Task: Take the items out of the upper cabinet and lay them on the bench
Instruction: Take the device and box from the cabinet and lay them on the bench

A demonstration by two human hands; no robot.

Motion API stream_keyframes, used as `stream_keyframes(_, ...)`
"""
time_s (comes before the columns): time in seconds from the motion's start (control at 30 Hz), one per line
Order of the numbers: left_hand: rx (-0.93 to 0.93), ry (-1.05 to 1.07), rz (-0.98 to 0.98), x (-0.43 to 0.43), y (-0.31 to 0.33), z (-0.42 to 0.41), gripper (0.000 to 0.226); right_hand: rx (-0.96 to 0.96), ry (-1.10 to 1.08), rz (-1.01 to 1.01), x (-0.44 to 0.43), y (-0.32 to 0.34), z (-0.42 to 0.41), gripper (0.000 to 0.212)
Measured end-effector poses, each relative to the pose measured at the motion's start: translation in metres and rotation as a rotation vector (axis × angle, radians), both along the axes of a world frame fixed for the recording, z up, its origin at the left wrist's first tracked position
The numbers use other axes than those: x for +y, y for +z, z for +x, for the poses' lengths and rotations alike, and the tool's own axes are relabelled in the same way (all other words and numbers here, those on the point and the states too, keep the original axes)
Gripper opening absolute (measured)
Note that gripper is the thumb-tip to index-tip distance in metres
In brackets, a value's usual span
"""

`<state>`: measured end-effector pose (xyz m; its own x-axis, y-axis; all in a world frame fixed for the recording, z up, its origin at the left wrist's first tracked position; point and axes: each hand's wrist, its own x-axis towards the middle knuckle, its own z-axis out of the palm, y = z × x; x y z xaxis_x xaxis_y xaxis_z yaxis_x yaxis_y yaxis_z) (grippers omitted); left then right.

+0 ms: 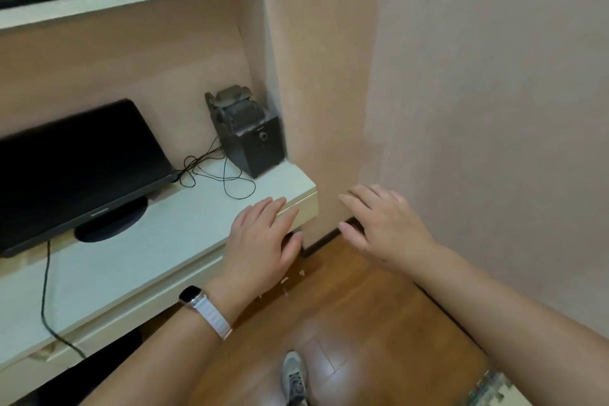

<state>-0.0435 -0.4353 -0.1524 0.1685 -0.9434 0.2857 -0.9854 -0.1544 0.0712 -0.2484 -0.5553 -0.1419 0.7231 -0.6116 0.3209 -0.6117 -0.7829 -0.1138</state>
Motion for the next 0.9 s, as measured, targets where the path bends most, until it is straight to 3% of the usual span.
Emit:
stream_keyframes(0.5, 0.044, -0.080, -0.085, -0.169, 0.012, 0.187, 0.046, 0.133, -0.094, -0.052, -0.148, 0.030, 0.173, 0.053)
stream_keyframes(0.9, -0.023, -0.045, -0.338, -0.250, 0.088, 0.265, 0.046, -0.083, -0.009, -0.211, -0.246, 0.108, 0.260, 0.052)
